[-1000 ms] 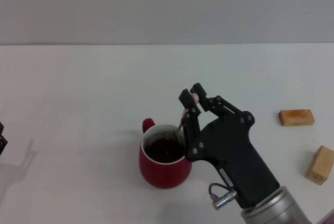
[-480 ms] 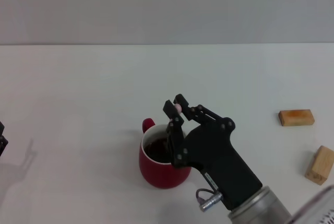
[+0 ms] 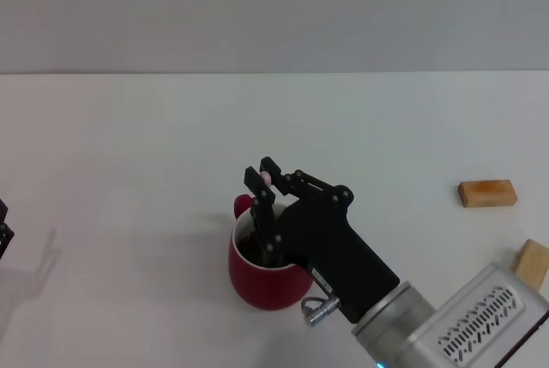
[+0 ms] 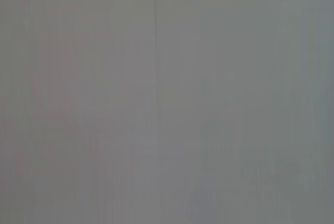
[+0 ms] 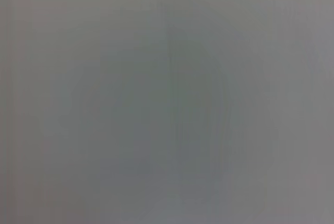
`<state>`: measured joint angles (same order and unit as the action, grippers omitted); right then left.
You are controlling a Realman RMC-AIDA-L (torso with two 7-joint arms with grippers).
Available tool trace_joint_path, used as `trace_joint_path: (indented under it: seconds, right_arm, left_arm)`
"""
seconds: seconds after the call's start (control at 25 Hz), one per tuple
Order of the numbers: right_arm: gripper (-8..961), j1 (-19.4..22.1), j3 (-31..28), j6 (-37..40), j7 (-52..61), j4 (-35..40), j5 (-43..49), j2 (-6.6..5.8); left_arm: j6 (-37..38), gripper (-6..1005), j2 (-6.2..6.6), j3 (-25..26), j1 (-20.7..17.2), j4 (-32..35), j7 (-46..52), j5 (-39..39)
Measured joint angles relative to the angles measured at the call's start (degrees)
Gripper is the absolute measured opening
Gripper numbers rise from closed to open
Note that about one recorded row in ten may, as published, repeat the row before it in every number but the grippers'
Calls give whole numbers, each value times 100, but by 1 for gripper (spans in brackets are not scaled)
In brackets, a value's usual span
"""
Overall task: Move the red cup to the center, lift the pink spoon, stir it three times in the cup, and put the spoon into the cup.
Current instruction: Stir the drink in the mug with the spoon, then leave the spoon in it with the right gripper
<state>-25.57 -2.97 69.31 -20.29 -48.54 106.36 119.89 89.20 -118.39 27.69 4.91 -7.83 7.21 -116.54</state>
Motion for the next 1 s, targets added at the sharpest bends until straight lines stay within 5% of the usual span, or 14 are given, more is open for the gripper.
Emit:
trace_joint_path:
  seconds: [0.48,1.0]
  right_arm:
    - [34,178,-130,312,-42,192,0,-60]
    - [33,1207,-25,799,-70,-67,646,-62]
  left_arm:
    - [-20,860,0,-25,19,-8,0,0]
    - [-44,859,18,-36,30,48,0,-1]
